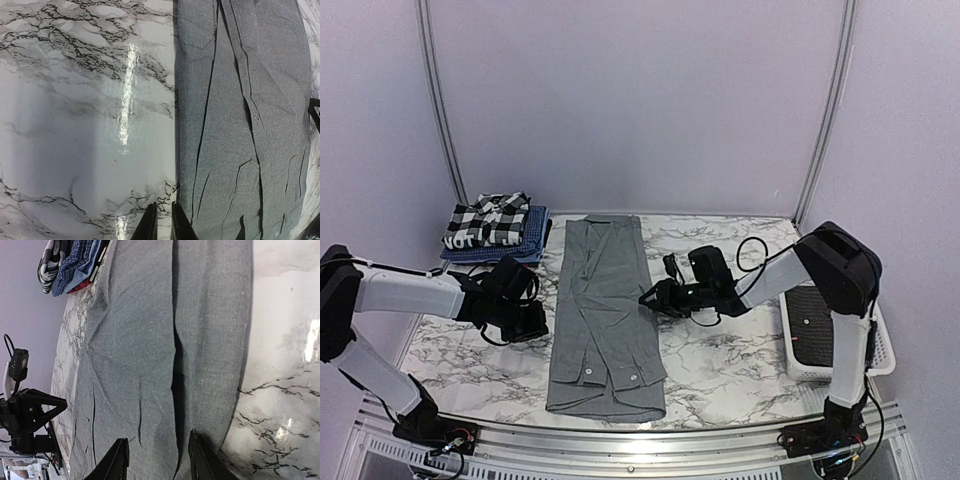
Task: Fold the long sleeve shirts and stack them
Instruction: Move the rectangle-folded shirt to the center of the board.
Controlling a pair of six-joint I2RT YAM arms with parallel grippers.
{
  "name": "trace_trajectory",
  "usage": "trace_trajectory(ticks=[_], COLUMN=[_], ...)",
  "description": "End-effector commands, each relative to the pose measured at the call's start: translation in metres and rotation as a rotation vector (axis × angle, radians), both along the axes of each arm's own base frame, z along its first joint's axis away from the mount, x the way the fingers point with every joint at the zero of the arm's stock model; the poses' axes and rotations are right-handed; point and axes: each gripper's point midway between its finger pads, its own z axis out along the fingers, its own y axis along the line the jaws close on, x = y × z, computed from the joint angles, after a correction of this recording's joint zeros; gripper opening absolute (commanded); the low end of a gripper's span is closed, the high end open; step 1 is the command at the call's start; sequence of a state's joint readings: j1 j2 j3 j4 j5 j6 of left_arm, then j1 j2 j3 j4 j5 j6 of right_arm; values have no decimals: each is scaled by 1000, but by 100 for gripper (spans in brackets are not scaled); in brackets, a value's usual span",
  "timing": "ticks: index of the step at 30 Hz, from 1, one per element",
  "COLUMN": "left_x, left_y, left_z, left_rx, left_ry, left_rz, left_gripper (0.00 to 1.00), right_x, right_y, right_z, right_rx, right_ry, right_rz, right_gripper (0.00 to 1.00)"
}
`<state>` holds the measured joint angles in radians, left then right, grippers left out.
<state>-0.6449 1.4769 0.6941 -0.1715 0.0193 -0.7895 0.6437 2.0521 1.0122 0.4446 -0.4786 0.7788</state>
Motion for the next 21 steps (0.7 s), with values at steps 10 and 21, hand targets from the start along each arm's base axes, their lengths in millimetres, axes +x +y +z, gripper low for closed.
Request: trace_trajectory(ticks=[10,21], left_x=[-41,-88], left_y=[-13,-19], left_z=[12,1], left_rx=[-110,-164], left_ry=[43,155], left_rz=[-82,-134], left_gripper=[19,26], right_x=[-45,-132], right_y=[-2,-10], right_z=[65,44], right_rx=[-109,-127], right_ry=[-115,10], right_rz=[104,212], right_gripper=[48,51])
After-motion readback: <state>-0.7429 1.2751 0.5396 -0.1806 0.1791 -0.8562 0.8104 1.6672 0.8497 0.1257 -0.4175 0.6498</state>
